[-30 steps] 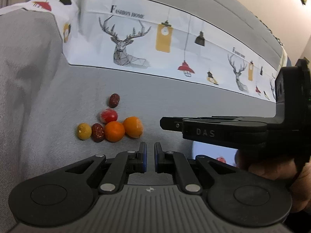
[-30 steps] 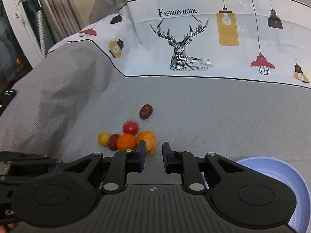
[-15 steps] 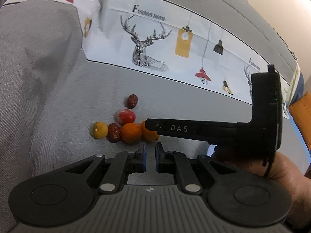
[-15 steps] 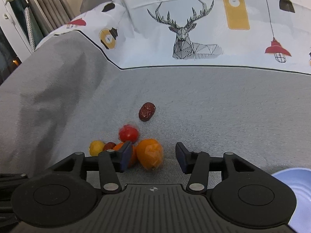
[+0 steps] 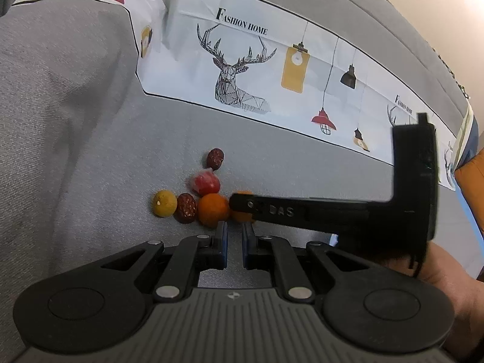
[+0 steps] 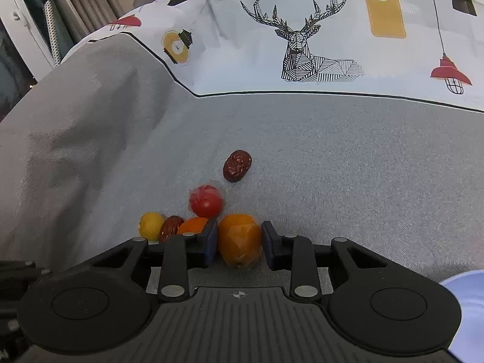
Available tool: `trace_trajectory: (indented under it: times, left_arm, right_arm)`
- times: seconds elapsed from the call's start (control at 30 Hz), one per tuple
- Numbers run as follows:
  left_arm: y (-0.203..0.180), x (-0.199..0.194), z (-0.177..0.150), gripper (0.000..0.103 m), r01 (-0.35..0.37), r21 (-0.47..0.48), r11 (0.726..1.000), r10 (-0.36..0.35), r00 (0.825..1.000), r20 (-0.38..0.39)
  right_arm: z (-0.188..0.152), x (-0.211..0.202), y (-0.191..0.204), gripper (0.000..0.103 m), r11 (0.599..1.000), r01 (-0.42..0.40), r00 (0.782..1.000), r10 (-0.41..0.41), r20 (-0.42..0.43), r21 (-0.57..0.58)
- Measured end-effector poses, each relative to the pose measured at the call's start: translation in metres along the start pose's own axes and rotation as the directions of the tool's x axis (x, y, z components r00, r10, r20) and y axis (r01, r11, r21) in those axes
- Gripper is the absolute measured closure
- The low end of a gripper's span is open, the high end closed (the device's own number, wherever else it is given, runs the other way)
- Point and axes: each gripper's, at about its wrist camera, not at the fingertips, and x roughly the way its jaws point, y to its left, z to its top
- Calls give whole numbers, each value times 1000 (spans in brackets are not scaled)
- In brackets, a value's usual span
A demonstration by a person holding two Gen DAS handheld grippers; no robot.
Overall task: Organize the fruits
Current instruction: 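Carry the mandarin toward the plate with the right tool while the left tool grasps a red date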
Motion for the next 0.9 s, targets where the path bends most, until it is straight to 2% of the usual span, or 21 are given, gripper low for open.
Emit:
trace_trajectory:
  times: [0.27, 0.43, 0.53, 0.73, 0.9]
  left_arm:
    - [2, -6, 0, 93, 4, -15, 1000, -3, 1000, 20]
    - [6, -2, 2, 93, 14, -48, 999, -14, 1000, -3]
    - [8, 5, 4, 97, 9, -57, 998, -10, 1000, -23]
    - [12, 30, 10, 97, -67, -64, 996, 65, 997, -39]
    - [18, 43, 17, 97, -89, -96, 991, 91, 996, 12]
  right_arm:
    - [-6, -56, 11, 71, 998, 34, 999, -34, 14, -54]
    - [-38, -96, 25, 71, 996, 47, 998, -50, -30, -77]
    - [-56, -109, 30, 71, 995, 48, 998, -52, -40, -84]
    - [-82, -106, 30, 71, 994, 63, 994, -70, -84, -86]
    - [-87, -90, 40, 71, 984, 68, 992, -85, -98, -164]
